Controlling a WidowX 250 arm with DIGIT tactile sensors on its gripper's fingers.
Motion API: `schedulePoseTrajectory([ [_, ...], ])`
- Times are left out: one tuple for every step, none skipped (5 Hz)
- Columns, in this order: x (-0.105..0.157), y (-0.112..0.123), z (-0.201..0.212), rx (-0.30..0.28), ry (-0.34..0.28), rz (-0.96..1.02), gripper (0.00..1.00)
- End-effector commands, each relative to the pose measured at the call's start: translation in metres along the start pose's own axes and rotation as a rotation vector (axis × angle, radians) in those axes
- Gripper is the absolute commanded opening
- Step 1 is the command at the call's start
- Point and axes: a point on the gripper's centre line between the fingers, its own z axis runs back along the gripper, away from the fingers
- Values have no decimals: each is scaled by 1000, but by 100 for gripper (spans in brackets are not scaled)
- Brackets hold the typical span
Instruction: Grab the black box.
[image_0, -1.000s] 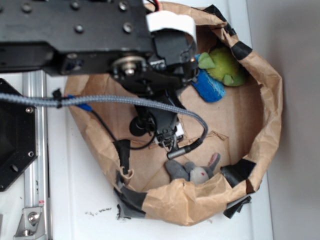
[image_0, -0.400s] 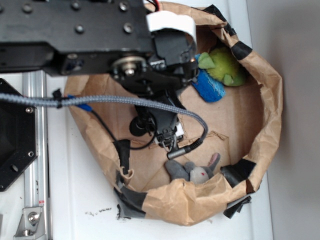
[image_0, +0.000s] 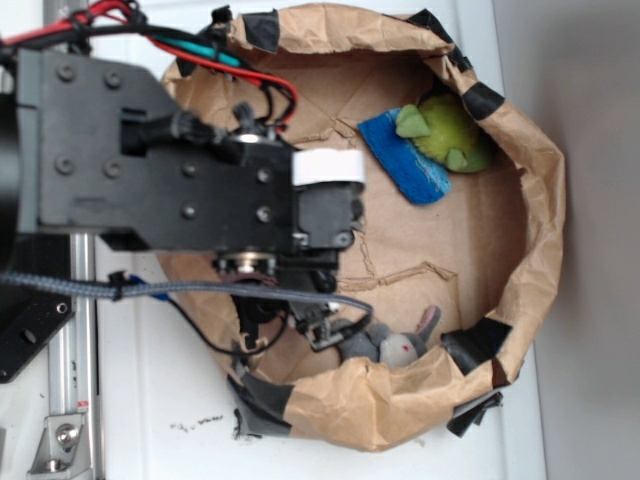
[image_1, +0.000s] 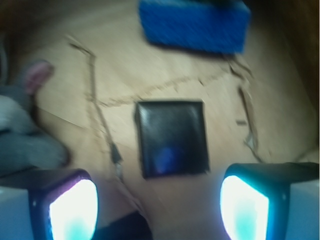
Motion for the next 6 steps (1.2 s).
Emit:
schedulePoseTrajectory([
  [15, 15, 12, -23, -66, 72, 100],
  [20, 24, 14, -30, -82, 88, 100],
  [25, 31, 4, 1, -82, 77, 100],
  [24, 24, -4, 28, -82, 44, 100],
  [28, 21, -21, 53, -62, 39, 100],
  [32, 13, -32, 63, -50, 8, 100],
])
